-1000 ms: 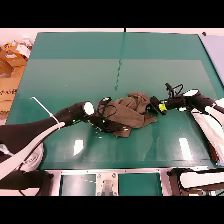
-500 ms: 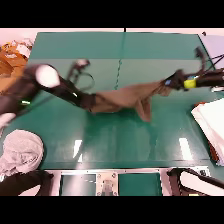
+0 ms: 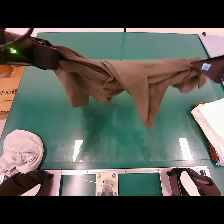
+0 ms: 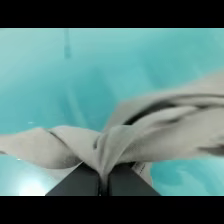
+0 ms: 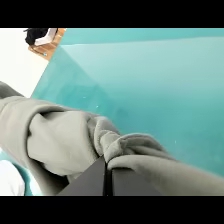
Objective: Fold the shirts.
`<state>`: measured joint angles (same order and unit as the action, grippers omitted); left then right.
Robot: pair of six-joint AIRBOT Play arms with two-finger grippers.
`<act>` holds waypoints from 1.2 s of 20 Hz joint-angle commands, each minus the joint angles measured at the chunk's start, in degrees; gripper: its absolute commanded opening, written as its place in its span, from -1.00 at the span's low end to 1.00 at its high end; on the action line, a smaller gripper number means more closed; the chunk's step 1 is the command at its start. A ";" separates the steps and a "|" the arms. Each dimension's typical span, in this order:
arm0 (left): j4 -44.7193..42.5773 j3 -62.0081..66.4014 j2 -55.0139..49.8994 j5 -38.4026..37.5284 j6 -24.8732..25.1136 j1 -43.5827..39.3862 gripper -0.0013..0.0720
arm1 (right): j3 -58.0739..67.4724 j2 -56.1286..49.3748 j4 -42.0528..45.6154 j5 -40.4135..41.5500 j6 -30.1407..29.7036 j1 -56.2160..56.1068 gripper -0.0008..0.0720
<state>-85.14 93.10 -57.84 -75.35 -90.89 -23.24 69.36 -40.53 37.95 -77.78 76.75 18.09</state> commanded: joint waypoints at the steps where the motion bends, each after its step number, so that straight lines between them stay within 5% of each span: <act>1: -0.79 -1.92 -2.60 1.33 3.13 0.09 -0.89 | -7.89 4.31 0.76 -0.28 4.28 -0.07 -0.94; 4: 9.31 -9.68 -8.44 5.64 8.11 0.09 -0.89 | -22.27 3.85 0.39 3.15 4.24 -2.60 -0.94; 7: 19.91 -18.05 -15.15 9.49 12.28 0.09 -0.89 | -37.66 1.44 0.39 15.56 2.25 -6.84 -0.93; 12: 22.75 -28.98 -23.65 11.67 12.44 0.09 -0.89 | -46.64 -10.08 0.66 33.79 -4.11 -7.50 -0.87; 14: 22.69 -30.40 -26.10 11.82 12.44 0.09 -0.89 | -42.27 -14.43 1.99 31.61 -6.01 -2.95 -0.12; 15: 22.67 -30.49 -26.73 11.54 12.44 0.09 -0.89 | -39.34 -15.41 3.74 27.08 -5.86 0.22 -0.01; 19: 22.58 -30.53 -26.97 11.91 13.42 0.09 -0.89 | -35.32 -14.19 5.62 8.66 -5.14 9.81 -0.02; 24: 22.53 -30.53 -26.97 11.96 13.42 0.09 -0.89 | -50.27 -9.01 5.33 10.34 -4.37 4.46 -0.01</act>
<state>-62.67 62.70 -84.64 -63.59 -77.71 -23.18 25.67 -51.29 42.96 -66.04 72.05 24.43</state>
